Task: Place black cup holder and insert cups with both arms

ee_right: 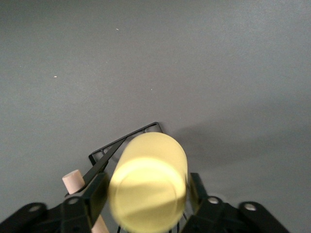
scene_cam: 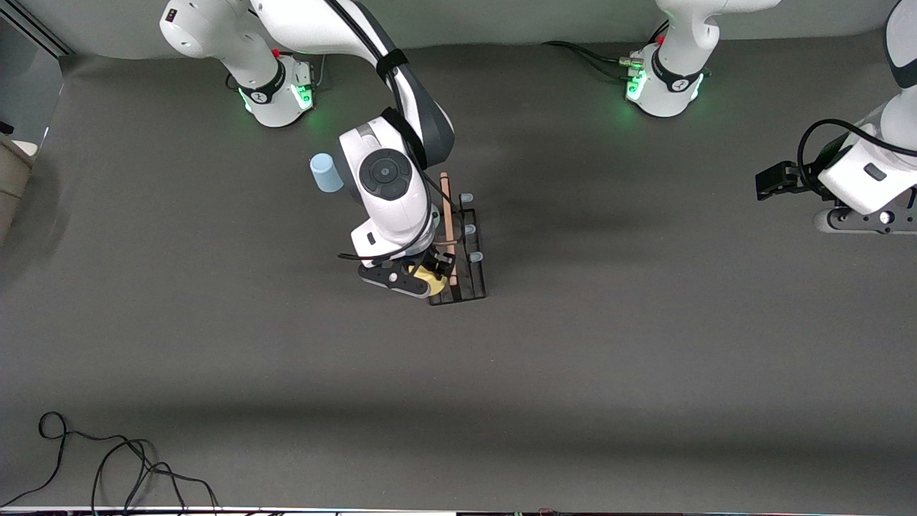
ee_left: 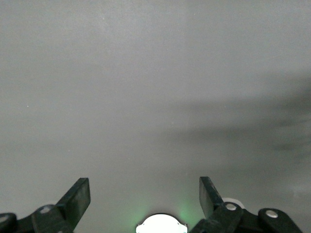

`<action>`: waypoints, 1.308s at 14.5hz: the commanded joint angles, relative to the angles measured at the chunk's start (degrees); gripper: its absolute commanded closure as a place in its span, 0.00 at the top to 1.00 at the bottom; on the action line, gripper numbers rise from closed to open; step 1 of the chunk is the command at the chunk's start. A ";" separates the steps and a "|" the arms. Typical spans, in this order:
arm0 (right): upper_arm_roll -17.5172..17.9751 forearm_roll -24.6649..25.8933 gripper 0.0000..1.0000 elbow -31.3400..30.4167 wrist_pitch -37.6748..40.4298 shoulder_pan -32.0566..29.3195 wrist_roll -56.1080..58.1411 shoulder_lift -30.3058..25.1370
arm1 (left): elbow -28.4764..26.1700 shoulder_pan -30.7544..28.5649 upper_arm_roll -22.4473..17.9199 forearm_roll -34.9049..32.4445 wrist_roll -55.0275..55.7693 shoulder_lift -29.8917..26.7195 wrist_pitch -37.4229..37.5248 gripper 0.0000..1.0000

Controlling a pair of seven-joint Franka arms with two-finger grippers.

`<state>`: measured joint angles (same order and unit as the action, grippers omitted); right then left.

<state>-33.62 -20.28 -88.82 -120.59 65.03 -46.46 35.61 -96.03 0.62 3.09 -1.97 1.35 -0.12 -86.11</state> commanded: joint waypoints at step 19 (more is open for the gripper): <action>-14.55 13.86 1.00 4.63 34.20 -7.42 37.47 -27.16 | -0.30 -0.18 0.07 -0.40 -0.82 -1.11 0.68 1.00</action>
<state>-49.27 -8.25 -79.93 -85.35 61.63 -14.49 12.79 -96.00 0.62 3.09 -1.97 1.35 -0.12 -86.11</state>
